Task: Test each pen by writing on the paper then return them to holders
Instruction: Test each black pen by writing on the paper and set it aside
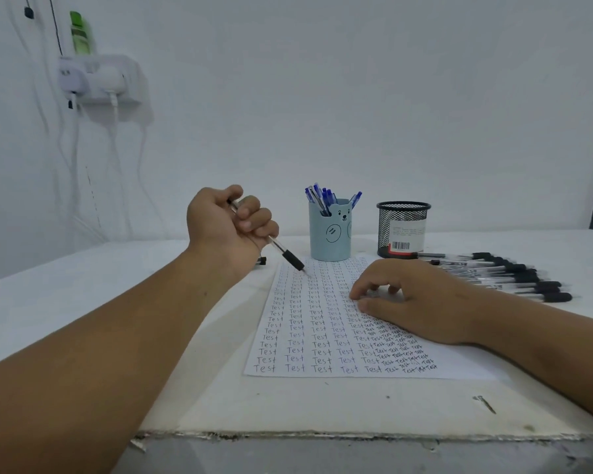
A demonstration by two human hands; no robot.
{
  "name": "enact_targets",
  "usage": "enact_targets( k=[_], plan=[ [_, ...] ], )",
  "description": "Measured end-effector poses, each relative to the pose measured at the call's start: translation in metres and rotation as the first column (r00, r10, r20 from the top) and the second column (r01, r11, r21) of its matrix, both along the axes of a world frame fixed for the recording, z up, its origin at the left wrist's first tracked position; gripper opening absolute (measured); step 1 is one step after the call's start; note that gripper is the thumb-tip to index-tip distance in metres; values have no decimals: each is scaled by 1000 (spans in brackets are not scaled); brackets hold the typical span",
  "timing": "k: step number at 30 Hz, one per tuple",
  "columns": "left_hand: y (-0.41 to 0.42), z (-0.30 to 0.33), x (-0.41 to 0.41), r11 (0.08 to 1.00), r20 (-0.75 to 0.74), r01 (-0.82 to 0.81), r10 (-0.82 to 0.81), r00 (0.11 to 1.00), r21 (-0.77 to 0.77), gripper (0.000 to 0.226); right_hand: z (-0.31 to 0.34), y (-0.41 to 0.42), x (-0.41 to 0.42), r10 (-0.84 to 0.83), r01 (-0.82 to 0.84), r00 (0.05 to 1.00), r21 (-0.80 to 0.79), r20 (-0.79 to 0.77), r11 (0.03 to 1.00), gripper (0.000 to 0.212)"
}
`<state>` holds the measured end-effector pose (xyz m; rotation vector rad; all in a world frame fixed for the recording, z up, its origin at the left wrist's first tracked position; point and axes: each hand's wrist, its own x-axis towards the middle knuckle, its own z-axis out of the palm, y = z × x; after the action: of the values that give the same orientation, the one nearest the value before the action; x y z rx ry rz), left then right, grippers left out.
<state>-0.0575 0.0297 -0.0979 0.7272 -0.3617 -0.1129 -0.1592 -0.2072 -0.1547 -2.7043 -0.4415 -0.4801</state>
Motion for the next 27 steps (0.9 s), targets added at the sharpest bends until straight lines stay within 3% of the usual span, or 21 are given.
enact_targets(
  k=[5,9,11,14,18,20,23,25,27],
  plan=[
    [-4,-6,-2,996,-58,32,-37,998,-81,12,2,1,-1,-6,6,1000,8,1,1000,16],
    [-13,-11,-7,990,-53,126,-129,990,-60,13,5,2,-9,-56,60,998,103,-40,993,44],
    [-20,-14,-12,980,-42,198,-199,979,-35,13,6,6,-11,-67,65,997,85,22,994,50],
    [-30,-19,-18,955,-20,296,-296,955,-6,13,5,10,-9,-36,29,971,31,236,999,36],
    [-35,-21,-23,914,-5,405,-405,914,32,14,6,9,-5,31,-31,930,-4,365,999,14],
    [-34,-21,-21,930,-7,354,-355,935,104,24,7,7,-4,-33,31,924,12,381,999,9],
    [-28,-25,-9,918,97,173,-221,971,357,35,9,1,-3,-204,150,930,192,305,970,5],
    [-25,-31,2,811,232,-30,-132,964,584,43,8,-2,-2,-291,215,927,301,235,929,8],
    [-24,-38,7,515,391,-245,-196,899,822,42,8,-4,-3,-284,198,953,491,106,848,11]
  ],
)
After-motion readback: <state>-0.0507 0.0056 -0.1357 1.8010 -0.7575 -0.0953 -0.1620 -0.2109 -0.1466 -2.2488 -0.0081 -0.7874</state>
